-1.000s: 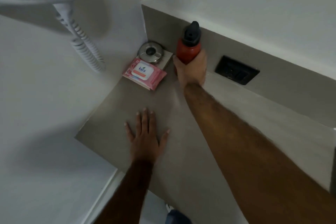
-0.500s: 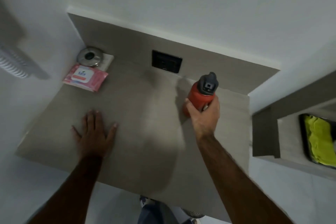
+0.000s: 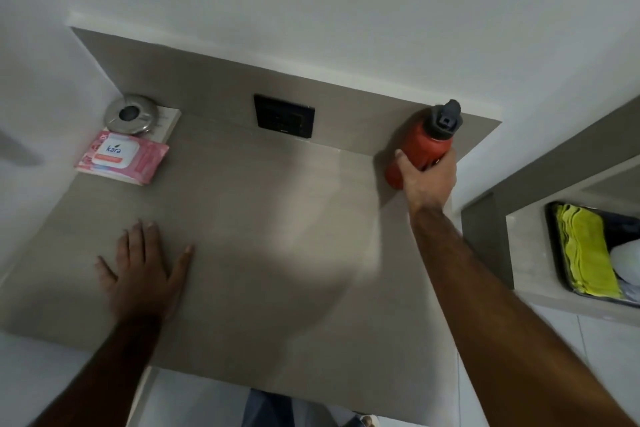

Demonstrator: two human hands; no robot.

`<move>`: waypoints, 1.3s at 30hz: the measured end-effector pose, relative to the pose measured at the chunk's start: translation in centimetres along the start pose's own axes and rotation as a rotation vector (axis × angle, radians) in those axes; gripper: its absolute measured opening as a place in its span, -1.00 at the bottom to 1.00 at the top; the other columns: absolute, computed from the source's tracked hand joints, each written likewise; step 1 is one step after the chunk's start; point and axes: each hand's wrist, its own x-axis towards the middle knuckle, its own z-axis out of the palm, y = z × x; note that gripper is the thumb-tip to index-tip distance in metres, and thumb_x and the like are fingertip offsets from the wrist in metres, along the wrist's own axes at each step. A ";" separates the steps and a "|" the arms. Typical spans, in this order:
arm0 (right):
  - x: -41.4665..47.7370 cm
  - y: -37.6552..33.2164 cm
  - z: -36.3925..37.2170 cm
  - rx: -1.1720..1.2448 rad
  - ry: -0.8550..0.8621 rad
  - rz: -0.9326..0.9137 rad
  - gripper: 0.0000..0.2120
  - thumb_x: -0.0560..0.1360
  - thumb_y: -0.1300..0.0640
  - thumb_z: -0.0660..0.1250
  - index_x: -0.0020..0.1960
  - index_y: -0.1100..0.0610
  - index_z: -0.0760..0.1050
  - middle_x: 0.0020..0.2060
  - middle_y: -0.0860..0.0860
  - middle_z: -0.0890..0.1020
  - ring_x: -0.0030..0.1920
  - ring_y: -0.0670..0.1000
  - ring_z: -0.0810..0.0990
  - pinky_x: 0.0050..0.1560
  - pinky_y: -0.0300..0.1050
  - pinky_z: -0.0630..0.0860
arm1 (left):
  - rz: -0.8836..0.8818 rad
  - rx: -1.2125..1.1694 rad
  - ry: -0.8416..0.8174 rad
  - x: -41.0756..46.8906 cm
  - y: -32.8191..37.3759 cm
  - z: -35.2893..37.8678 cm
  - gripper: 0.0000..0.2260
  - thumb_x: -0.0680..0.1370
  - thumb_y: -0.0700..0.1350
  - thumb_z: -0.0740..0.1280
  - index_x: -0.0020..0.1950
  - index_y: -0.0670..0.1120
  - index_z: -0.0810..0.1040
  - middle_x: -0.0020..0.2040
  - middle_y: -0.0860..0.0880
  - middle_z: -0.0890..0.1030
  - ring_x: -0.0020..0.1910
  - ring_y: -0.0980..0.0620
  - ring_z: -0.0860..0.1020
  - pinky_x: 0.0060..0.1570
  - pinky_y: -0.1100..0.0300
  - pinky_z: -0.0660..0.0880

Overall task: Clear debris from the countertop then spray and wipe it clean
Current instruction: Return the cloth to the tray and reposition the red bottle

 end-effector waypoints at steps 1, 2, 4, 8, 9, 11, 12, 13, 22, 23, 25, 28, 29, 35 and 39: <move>0.1 0.0 0.2 0.010 -0.009 0.002 -0.22 0.34 -0.10 0.65 0.45 0.05 0.41 0.27 -0.05 0.59 0.24 0.00 0.60 0.43 0.05 0.53 | -0.004 0.006 -0.001 0.1 0.0 -0.1 -0.26 0.55 0.40 -0.03 0.59 -0.04 0.16 0.61 -0.13 0.22 0.59 -0.17 0.17 0.45 -0.44 0.03; 0.0 0.1 0.2 0.029 -0.021 0.010 -0.18 0.34 -0.10 0.65 0.48 0.04 0.38 0.31 -0.06 0.58 0.28 0.00 0.58 0.45 0.06 0.50 | -0.007 0.010 -0.004 0.1 0.1 -0.3 -0.26 0.55 0.40 -0.03 0.59 -0.04 0.17 0.61 -0.13 0.22 0.59 -0.17 0.17 0.46 -0.44 0.03; -0.5 0.7 0.1 0.097 -0.038 0.065 -0.04 0.29 -0.13 0.67 0.56 0.00 0.30 0.41 -0.08 0.51 0.39 -0.02 0.52 0.51 0.03 0.41 | -0.013 0.014 -0.014 0.0 0.5 -0.7 -0.25 0.54 0.39 -0.03 0.60 -0.05 0.18 0.62 -0.13 0.22 0.59 -0.16 0.18 0.48 -0.41 0.03; -6.0 2.4 0.9 0.104 0.014 0.260 0.13 0.12 -0.41 0.63 0.52 0.03 0.31 0.40 0.02 0.51 0.34 0.05 0.55 0.50 0.11 0.47 | -0.042 0.021 -0.054 -0.1 1.1 -1.6 -0.24 0.54 0.38 -0.04 0.63 -0.04 0.15 0.64 -0.09 0.17 0.62 -0.11 0.13 0.53 -0.35 0.00; -8.2 2.8 1.7 0.072 -0.008 0.223 0.02 0.13 -0.49 0.56 0.41 0.04 0.40 0.29 0.04 0.56 0.24 0.08 0.60 0.39 0.16 0.55 | -0.042 0.023 -0.068 -0.1 1.1 -1.6 -0.24 0.55 0.38 -0.05 0.63 -0.03 0.13 0.65 -0.08 0.15 0.63 -0.10 0.11 0.54 -0.34 -0.01; -12.2 3.2 3.9 -0.022 -0.134 0.041 -0.22 0.29 -0.51 0.45 0.27 0.02 0.51 0.19 0.04 0.58 0.18 0.11 0.59 0.30 0.21 0.57 | -0.039 0.024 -0.095 -0.1 1.0 -1.8 -0.25 0.56 0.38 -0.04 0.65 -0.02 0.09 0.66 -0.06 0.10 0.64 -0.09 0.06 0.56 -0.31 -0.05; -13.8 2.8 5.3 -0.075 -0.234 -0.045 -0.35 0.40 -0.46 0.41 0.27 -0.03 0.51 0.21 -0.01 0.56 0.23 0.06 0.56 0.34 0.16 0.55 | -0.039 0.020 -0.101 -0.1 0.9 -1.9 -0.25 0.57 0.38 -0.02 0.65 -0.02 0.10 0.66 -0.05 0.10 0.65 -0.08 0.05 0.57 -0.29 -0.07; -14.8 2.2 6.8 -0.131 -0.340 -0.125 -0.46 0.49 -0.40 0.37 0.31 -0.08 0.50 0.26 -0.08 0.53 0.31 -0.01 0.50 0.39 0.08 0.52 | -0.035 0.010 -0.098 -0.2 1.0 -2.1 -0.26 0.57 0.37 0.01 0.64 -0.02 0.13 0.66 -0.05 0.13 0.64 -0.08 0.07 0.57 -0.26 -0.07; -13.4 -11.7 26.8 -0.435 -0.869 -1.049 -0.62 0.62 0.28 0.32 0.42 0.28 0.54 0.42 0.27 0.55 0.45 0.29 0.51 0.55 0.07 0.36 | -0.230 -0.434 0.132 11.7 -2.7 -6.5 -0.19 0.50 0.22 0.42 0.53 -0.28 0.26 0.51 -0.32 0.30 0.50 -0.29 0.28 0.50 -0.18 0.28; -13.1 -13.1 29.0 -0.469 -0.908 -1.111 -0.59 0.59 0.31 0.34 0.44 0.29 0.53 0.44 0.27 0.54 0.46 0.29 0.50 0.54 0.09 0.38 | -0.258 -0.487 0.120 13.3 -2.7 -6.9 -0.13 0.47 0.20 0.48 0.55 -0.28 0.20 0.53 -0.32 0.26 0.53 -0.29 0.25 0.52 -0.18 0.25; -13.2 -15.6 33.7 -0.568 -1.000 -1.185 -0.47 0.57 0.33 0.34 0.53 0.22 0.44 0.54 0.21 0.44 0.56 0.25 0.40 0.57 0.09 0.33 | -0.257 -0.453 0.100 16.4 -2.8 -7.4 -0.04 0.39 0.30 0.48 0.53 -0.30 0.23 0.49 -0.33 0.32 0.49 -0.30 0.29 0.48 -0.16 0.29; -13.8 -17.5 39.2 -0.798 -1.114 -1.277 -0.43 0.66 0.18 0.26 0.65 0.05 0.25 0.66 0.01 0.26 0.68 0.13 0.14 0.64 0.09 0.19 | -0.226 -0.354 0.052 19.0 -2.2 -7.4 0.12 0.20 0.54 0.31 0.49 -0.23 0.30 0.42 -0.25 0.43 0.40 -0.25 0.40 0.40 -0.12 0.37; -14.0 -17.4 40.5 -0.867 -1.135 -1.299 -0.44 0.68 0.13 0.25 0.65 0.02 0.23 0.65 -0.02 0.28 0.69 0.13 0.11 0.64 0.08 0.17 | -0.230 -0.338 0.035 19.6 -2.1 -7.2 0.14 0.17 0.56 0.32 0.50 -0.19 0.29 0.42 -0.21 0.43 0.41 -0.24 0.40 0.40 -0.13 0.38; -13.7 -15.5 40.5 -0.868 -1.033 -1.298 -0.49 0.67 0.11 0.22 0.62 0.00 0.32 0.58 -0.04 0.42 0.68 0.06 0.13 0.64 -0.01 0.01 | -0.262 -0.293 -0.024 20.4 -2.2 -6.1 0.15 0.08 0.46 0.50 0.52 -0.03 0.21 0.37 -0.16 0.38 0.40 -0.24 0.34 0.34 -0.22 0.37; -13.5 -13.6 34.7 -0.810 -0.945 -1.158 -0.42 0.57 0.21 0.33 0.58 0.02 0.37 0.57 0.00 0.43 0.67 0.08 0.15 0.68 0.11 -0.01 | -0.279 -0.265 -0.032 19.2 -2.1 -6.7 0.13 0.05 0.44 0.50 0.49 0.01 0.19 0.30 -0.18 0.40 0.31 -0.28 0.40 0.22 -0.24 0.42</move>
